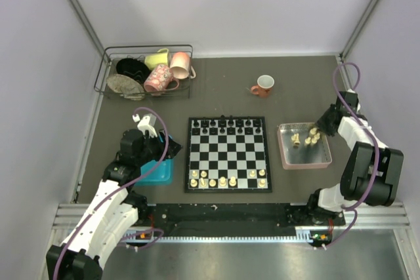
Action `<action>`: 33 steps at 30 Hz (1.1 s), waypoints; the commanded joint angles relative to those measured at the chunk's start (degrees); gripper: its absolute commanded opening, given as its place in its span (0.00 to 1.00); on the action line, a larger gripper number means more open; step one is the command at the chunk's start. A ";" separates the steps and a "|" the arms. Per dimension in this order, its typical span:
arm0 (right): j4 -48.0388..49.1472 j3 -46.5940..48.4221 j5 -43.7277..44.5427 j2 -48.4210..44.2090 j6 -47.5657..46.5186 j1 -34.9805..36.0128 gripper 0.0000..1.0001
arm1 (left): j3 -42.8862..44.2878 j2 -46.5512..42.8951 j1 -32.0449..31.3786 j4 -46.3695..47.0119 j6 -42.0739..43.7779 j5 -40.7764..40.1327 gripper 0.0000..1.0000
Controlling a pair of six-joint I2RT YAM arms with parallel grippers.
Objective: Set up the chess pieces on the board
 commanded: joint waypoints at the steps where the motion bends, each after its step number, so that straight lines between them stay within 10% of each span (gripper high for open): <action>1: 2.21 2.94 0.18 1.32 -0.47 -0.46 0.23 | -0.37 -0.08 0.27 3.04 0.71 0.66 0.56; 24: -9.46 4.61 -8.08 -12.46 -4.42 -0.03 0.00 | -0.46 -0.17 0.27 3.22 0.80 0.84 0.56; 33: -16.42 7.07 -8.00 -21.96 -3.72 19.37 0.00 | -0.46 0.10 0.18 3.31 0.80 0.84 0.56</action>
